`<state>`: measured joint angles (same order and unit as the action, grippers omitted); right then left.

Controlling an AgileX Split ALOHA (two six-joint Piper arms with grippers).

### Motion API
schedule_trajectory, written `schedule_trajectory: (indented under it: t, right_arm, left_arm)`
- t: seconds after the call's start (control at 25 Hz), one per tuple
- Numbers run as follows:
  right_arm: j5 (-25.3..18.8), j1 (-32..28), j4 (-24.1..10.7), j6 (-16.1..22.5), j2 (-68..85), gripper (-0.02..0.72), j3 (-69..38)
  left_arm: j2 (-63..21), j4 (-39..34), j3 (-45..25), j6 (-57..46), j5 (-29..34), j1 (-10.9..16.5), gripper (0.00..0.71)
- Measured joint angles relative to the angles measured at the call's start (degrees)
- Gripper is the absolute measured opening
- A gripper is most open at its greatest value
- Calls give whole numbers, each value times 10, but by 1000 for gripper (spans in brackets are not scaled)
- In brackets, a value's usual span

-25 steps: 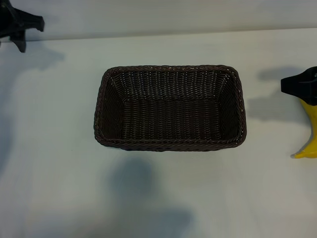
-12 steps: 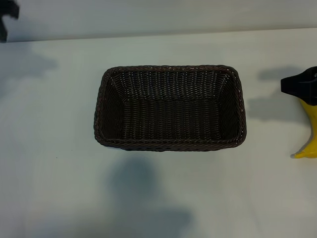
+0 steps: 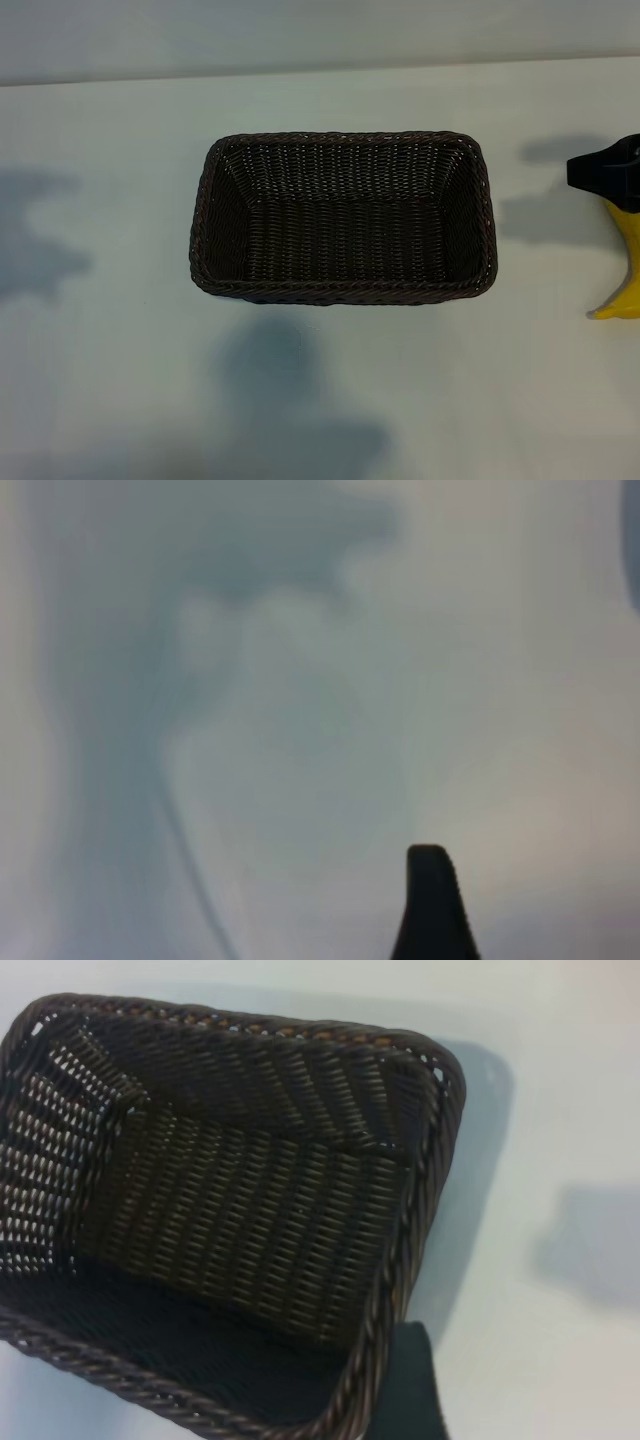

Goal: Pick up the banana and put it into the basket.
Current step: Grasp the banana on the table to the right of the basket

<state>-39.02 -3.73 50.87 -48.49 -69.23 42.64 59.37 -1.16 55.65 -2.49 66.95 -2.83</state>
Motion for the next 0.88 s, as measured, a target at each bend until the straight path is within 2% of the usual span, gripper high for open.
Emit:
schedule_trajectory:
  t: [0.24,0.44,0.88]
  right_arm:
    - [0,0,0,0,0,572,0]
    - [1,0,0,0,0,572,0]
    - [10,0,0,0,0,572,0]
  left_arm:
    - [-174,5,-168,1,-47,0,523]
    - [-296,6,-261,1,-64,0,523]
    - [-457,5,-268,1,-67,5,523]
